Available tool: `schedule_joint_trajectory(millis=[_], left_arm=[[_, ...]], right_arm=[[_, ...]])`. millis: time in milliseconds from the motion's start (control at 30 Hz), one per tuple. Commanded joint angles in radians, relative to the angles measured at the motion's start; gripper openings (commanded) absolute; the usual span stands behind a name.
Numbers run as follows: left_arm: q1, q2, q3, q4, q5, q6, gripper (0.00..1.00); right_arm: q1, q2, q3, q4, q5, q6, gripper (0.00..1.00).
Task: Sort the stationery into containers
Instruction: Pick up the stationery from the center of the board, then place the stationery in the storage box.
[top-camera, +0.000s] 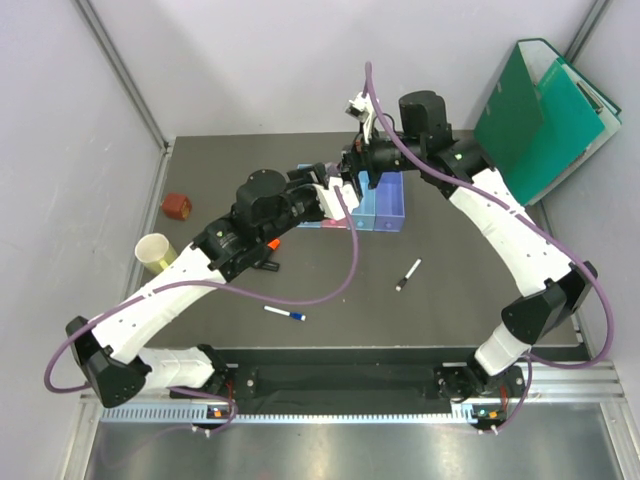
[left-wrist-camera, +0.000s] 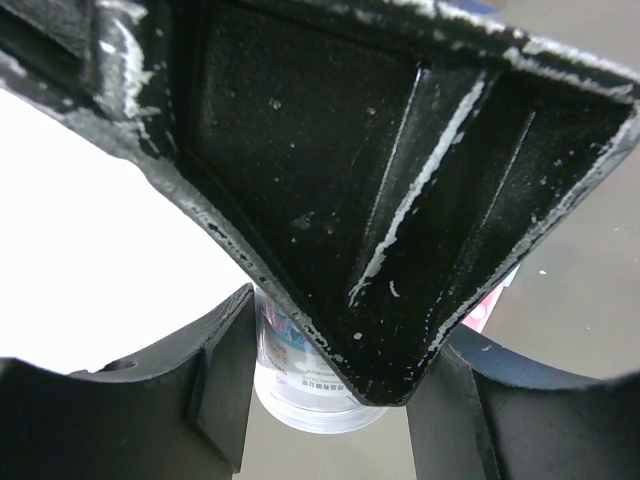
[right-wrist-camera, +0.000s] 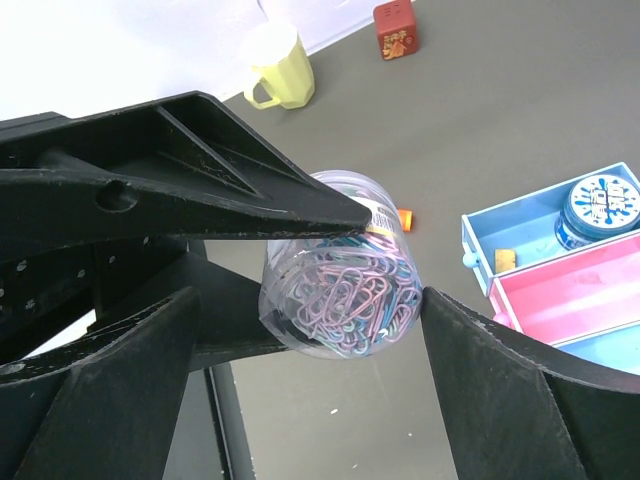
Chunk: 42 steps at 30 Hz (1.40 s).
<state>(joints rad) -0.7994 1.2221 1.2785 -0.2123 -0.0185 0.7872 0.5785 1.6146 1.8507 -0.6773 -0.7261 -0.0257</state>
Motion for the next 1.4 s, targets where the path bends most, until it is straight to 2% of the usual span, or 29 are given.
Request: schedule_joint_trajectory(millis=[0,167,267,367,400,500,567,733,867,900,1000,1133,1367], left_arm=[[-0.001,-0.058,0.007,0.171,-0.046,0.011,0.09],[-0.003,-0.061,0.005,0.182,-0.046,0.010,0.09],[-0.006,-0.062,0.007,0.186,-0.046,0.007,0.09],[-0.007,-0.064,0.007,0.191,-0.047,0.014,0.09],[-0.007,-0.062,0.008,0.192,-0.049,0.014,0.09],[-0.007,-0.064,0.007,0.194,-0.052,0.017,0.09],[-0.007,-0.065,0.005,0.191,-0.049,0.018,0.12],[-0.009,-0.070,-0.002,0.182,-0.046,0.027,0.21],[-0.009,-0.070,-0.010,0.168,-0.038,0.026,0.39],[-0.009,-0.070,-0.011,0.163,-0.038,0.023,0.49],[-0.009,-0.070,-0.019,0.153,-0.035,0.021,0.64],[-0.009,-0.078,-0.037,0.131,-0.029,0.020,0.79],[-0.009,-0.095,-0.062,0.105,-0.032,-0.003,0.84]], right_arm=[[0.017,-0.001,-0.008,0.001,0.007,-0.022,0.90],[0.014,0.004,-0.010,0.002,0.010,-0.023,0.89],[0.015,0.007,-0.010,0.004,0.010,-0.023,0.84],[0.014,0.011,-0.004,0.007,0.007,-0.020,0.74],[0.014,0.013,-0.001,0.007,0.007,-0.020,0.67],[0.015,0.013,-0.001,0.008,0.007,-0.019,0.56],[0.014,0.013,-0.001,0.008,0.007,-0.019,0.52],[0.015,0.011,0.001,0.010,0.010,-0.017,0.43],[0.015,0.010,0.001,0.012,0.013,-0.016,0.32],[0.014,0.011,0.002,0.012,0.013,-0.016,0.30],[0.015,0.008,0.002,0.013,0.016,-0.014,0.27],[0.015,0.008,0.002,0.012,0.025,-0.014,0.22],[0.014,0.010,0.010,0.015,0.043,-0.013,0.22]])
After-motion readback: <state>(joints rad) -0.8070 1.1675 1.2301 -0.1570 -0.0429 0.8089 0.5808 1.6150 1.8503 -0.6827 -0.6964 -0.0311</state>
